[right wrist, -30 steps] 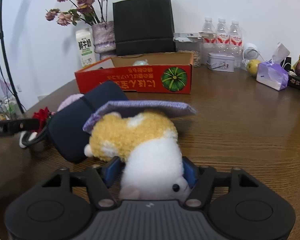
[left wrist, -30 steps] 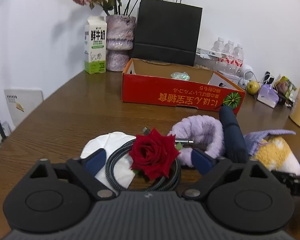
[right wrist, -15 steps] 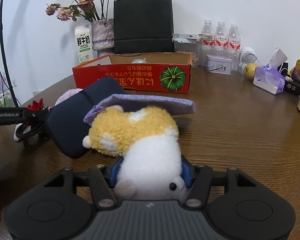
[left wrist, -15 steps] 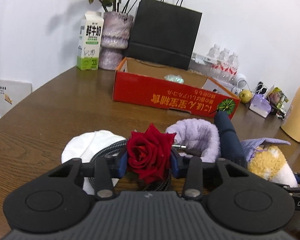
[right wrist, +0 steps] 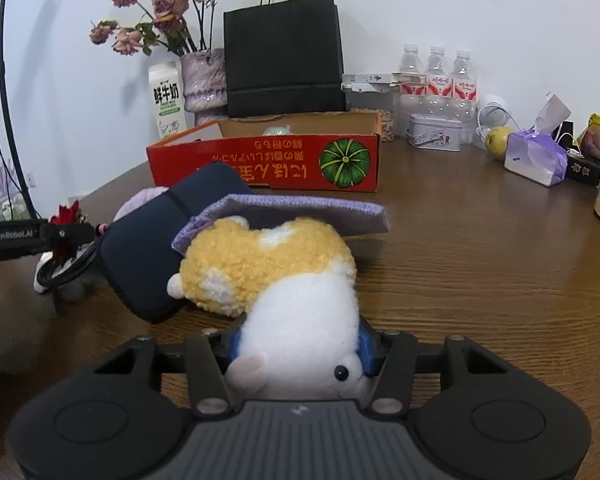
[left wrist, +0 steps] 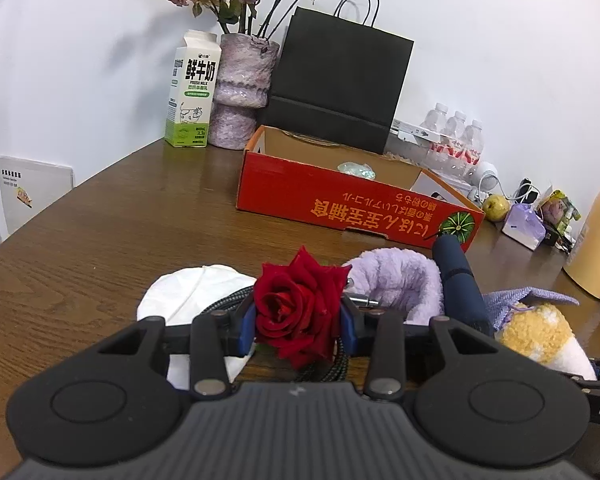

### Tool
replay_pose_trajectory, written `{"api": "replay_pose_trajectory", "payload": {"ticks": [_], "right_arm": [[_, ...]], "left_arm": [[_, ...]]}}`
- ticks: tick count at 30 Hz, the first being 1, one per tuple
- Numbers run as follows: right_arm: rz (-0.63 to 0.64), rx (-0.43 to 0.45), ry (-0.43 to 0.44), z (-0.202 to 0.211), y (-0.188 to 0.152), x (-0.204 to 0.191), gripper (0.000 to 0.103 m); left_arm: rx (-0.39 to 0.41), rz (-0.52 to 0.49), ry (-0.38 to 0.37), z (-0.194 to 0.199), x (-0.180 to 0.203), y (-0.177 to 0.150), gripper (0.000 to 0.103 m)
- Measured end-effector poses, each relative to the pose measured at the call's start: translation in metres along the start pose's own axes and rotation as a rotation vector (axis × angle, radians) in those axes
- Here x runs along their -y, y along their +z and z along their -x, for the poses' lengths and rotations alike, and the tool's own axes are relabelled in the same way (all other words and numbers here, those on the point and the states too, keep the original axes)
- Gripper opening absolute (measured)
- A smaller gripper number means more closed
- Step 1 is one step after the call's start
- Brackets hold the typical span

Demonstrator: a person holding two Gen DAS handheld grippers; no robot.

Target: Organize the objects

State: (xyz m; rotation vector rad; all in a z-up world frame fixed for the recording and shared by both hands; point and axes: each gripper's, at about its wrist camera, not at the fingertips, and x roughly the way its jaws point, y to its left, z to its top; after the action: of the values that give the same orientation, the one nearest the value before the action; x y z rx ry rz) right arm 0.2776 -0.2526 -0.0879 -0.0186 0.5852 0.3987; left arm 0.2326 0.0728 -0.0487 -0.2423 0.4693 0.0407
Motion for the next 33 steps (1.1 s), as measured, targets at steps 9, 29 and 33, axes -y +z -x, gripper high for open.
{"api": "replay_pose_trajectory", "payload": {"ticks": [9,29,33], "right_arm": [[-0.015,0.033,-0.001,0.018,-0.007,0.003,0.049],[0.036,0.176,0.032,0.066,0.019,-0.011,0.049],[0.041,0.198,0.034,0.066,0.028,-0.015,0.049]], "left_arm": [[0.009,-0.012,0.024,0.007,0.002,-0.003,0.041],[0.018,-0.019,-0.005,0.029,0.018,0.007,0.040],[0.036,-0.028,-0.006,0.032,0.024,0.015,0.040]]}}
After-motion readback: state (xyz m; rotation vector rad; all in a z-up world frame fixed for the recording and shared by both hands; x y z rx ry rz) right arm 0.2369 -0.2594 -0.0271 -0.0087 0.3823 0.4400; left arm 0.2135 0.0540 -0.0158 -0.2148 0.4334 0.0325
